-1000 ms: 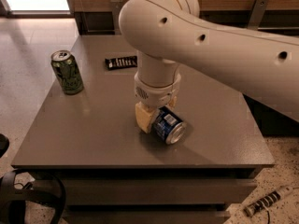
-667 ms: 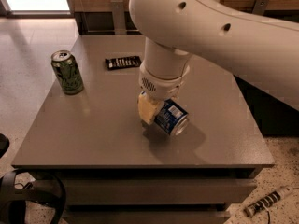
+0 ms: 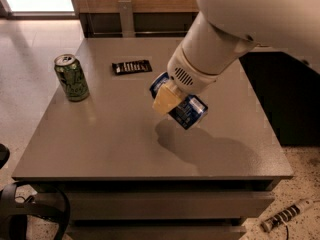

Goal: Place pepsi can upright

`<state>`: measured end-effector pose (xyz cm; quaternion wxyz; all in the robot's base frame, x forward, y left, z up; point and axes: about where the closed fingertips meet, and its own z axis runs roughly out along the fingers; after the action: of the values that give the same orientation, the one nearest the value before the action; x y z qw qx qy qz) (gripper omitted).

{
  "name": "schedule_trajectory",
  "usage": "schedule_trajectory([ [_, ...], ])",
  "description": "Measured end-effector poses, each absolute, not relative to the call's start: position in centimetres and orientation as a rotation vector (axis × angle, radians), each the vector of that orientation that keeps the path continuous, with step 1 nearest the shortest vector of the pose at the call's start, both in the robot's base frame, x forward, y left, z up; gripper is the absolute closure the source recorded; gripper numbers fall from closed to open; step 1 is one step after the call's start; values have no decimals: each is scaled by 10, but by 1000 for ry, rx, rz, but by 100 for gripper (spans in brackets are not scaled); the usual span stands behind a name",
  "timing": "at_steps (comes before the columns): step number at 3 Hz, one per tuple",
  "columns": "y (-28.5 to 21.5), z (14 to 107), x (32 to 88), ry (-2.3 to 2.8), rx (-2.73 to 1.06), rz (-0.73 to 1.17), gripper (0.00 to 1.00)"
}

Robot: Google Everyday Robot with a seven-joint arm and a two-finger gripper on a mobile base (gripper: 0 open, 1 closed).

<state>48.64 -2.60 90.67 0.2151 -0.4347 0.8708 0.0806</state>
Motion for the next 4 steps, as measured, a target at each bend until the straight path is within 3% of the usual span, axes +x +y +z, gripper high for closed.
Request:
schedule_trajectory([
  [2, -27, 924, 503, 2021, -1076, 571, 100],
  [3, -24, 926, 498, 1839, -1114, 628, 100],
  [4, -19, 918, 495, 1665, -1215, 565, 100],
])
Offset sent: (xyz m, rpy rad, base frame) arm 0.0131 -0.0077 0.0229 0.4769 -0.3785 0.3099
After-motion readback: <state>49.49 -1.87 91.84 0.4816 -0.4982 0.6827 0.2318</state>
